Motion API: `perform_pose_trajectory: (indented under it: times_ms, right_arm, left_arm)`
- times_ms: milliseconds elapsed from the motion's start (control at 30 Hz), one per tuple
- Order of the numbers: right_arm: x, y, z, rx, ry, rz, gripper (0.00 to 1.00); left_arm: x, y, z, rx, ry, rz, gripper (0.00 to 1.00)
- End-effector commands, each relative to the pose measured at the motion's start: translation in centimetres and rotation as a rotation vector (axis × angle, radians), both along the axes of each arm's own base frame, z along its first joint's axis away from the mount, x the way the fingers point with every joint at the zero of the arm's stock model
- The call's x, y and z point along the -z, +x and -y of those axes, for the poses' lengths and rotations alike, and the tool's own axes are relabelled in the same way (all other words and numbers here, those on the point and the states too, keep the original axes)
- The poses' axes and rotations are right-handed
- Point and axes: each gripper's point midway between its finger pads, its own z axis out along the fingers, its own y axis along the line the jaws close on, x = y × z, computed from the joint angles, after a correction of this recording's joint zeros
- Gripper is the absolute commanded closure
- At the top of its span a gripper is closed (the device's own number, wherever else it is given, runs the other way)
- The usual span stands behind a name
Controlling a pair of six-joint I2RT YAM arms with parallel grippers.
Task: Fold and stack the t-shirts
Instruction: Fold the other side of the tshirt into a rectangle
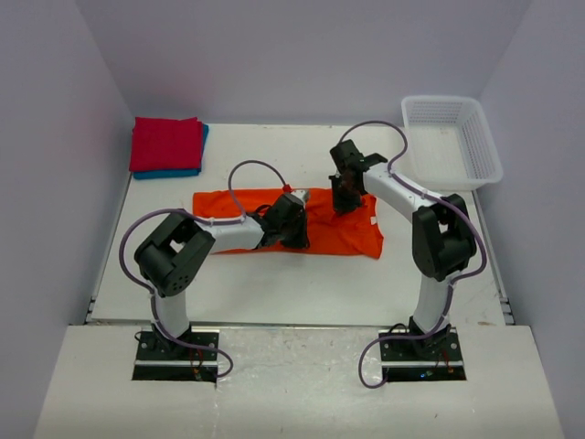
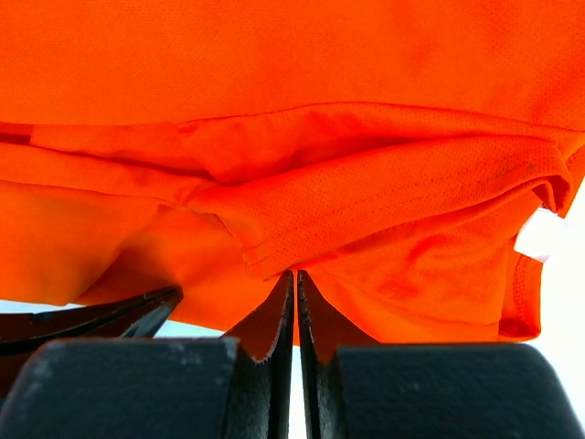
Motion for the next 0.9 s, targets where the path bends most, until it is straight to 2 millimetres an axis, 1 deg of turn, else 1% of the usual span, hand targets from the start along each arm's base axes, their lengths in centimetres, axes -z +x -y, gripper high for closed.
perform_pose_trajectory:
  times_ms: [0, 133, 167, 200, 233, 267, 300, 333, 400, 433, 467, 500, 533, 567, 600, 633, 733, 767, 833, 867]
  right_arm:
    - [0.3, 0.4, -0.8, -0.006, 0.011, 0.012, 0.97]
    - [0.9, 0.9, -1.3, -0.011, 0.017, 0.012, 0.98]
    - [0.8, 1.0, -1.8, -0.018, 0.037, 0.009, 0.98]
    - [1.4, 1.0, -2.0, -0.021, 0.033, -0.005, 0.98]
    - [1.5, 1.1, -2.2, -0.025, 0.038, -0.008, 0.98]
    - [1.3, 1.5, -2.6, -0.030, 0.049, -0.001, 0.99]
    - [1.7, 1.7, -2.9, -0.034, 0.050, -0.010, 0.99]
    - [1.4, 2.3, -3.3, -0.039, 0.056, 0.002, 0.99]
    - [1.5, 3.0, -3.7, -0.040, 0.055, 0.011, 0.99]
    - [2.4, 3.1, -3.7, -0.046, 0.040, -0.010, 0.99]
    - [1.5, 4.3, -4.3, -0.050, 0.052, 0.016, 0.99]
    - [1.5, 4.4, -4.3, -0.051, 0.041, 0.005, 0.99]
    - [2.3, 4.8, -4.5, -0.055, 0.037, -0.008, 0.99]
    - [1.4, 5.8, -5.1, -0.063, 0.057, 0.016, 0.99]
    - [1.5, 6.0, -5.4, -0.067, 0.061, 0.009, 0.99]
    - [1.4, 6.8, -5.8, -0.070, 0.062, 0.017, 0.98]
    - [1.3, 7.6, -6.0, -0.087, 0.052, 0.024, 0.97]
    - [0.8, 8.6, -5.8, -0.082, 0.034, 0.056, 0.97]
    - [-0.4, 9.2, -5.4, -0.084, 0.014, 0.093, 0.98]
    - [-1.9, 9.7, -4.9, -0.071, -0.008, 0.140, 0.98]
  left_arm:
    - [1.8, -2.2, -1.7, 0.007, 0.080, -0.058, 1.00]
    - [1.8, -2.7, -1.8, 0.009, 0.081, -0.060, 1.00]
    - [1.7, -2.7, -2.0, 0.008, 0.081, -0.060, 1.00]
    - [1.7, -2.8, -2.0, 0.009, 0.081, -0.060, 1.00]
    - [1.6, -3.0, -2.0, 0.012, 0.079, -0.060, 1.00]
    - [1.7, -3.2, -2.2, 0.012, 0.083, -0.065, 1.00]
    - [1.7, -3.3, -2.3, 0.009, 0.084, -0.064, 1.00]
    - [1.6, -3.6, -2.4, 0.011, 0.083, -0.063, 1.00]
    - [1.6, -3.8, -2.5, 0.008, 0.087, -0.059, 1.00]
    - [1.7, -4.0, -2.7, 0.008, 0.091, -0.063, 1.00]
    - [1.7, -4.2, -2.7, 0.011, 0.091, -0.066, 1.00]
    - [1.8, -4.3, -2.8, 0.011, 0.092, -0.067, 1.00]
    - [2.1, -4.5, -2.9, 0.013, 0.099, -0.071, 1.00]
    - [2.1, -4.6, -2.9, 0.013, 0.098, -0.074, 1.00]
    - [2.1, -4.7, -2.8, 0.014, 0.098, -0.077, 1.00]
    - [2.1, -4.9, -2.7, 0.019, 0.098, -0.077, 1.00]
    - [2.1, -5.0, -2.5, 0.022, 0.097, -0.074, 1.00]
    - [2.1, -4.9, -2.4, 0.022, 0.097, -0.071, 1.00]
    - [2.0, -4.8, -2.2, 0.027, 0.095, -0.068, 1.00]
    - [2.0, -4.8, -2.1, 0.033, 0.098, -0.065, 1.00]
